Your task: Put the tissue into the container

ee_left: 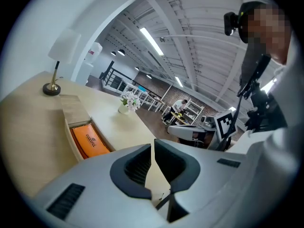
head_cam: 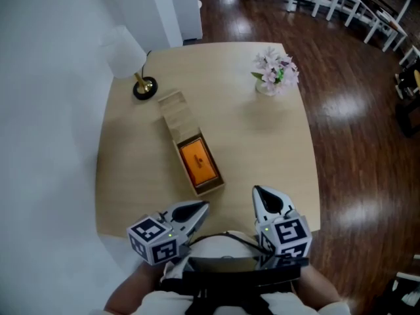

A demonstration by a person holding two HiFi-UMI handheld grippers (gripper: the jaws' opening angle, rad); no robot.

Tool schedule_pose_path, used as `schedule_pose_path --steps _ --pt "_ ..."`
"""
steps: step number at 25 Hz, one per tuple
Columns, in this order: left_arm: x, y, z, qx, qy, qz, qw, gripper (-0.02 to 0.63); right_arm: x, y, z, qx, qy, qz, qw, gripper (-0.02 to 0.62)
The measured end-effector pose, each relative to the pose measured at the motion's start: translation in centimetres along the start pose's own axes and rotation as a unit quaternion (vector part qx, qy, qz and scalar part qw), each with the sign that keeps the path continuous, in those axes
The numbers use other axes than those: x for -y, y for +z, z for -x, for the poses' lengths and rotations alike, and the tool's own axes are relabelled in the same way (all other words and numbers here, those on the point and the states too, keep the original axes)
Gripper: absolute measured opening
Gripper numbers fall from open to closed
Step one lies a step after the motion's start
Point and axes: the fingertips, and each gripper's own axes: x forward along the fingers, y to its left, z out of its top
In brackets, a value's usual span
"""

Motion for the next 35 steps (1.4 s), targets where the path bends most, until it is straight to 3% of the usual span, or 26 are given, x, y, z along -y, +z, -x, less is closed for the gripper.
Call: schedule_pose_path --steps 5,12,35 --pt "-0.1 0.1 0.7 0.012 0.023 -0.016 0.9995 0.012 0.2 0.0 0.7 0.002 -0.003 -0.006 1.000 0.000" --pt "-0.5 0.0 1.0 0.017 0.035 -0.004 0.9992 0.012 0.1 -0.3 0.7 0.000 0.000 -0.012 1.000 0.000" --pt "-0.5 -0.3 0.8 0.007 0.034 -0.005 0.9994 0.014 -1.0 -0.6 0.1 -0.012 0.024 0.009 1.000 0.000"
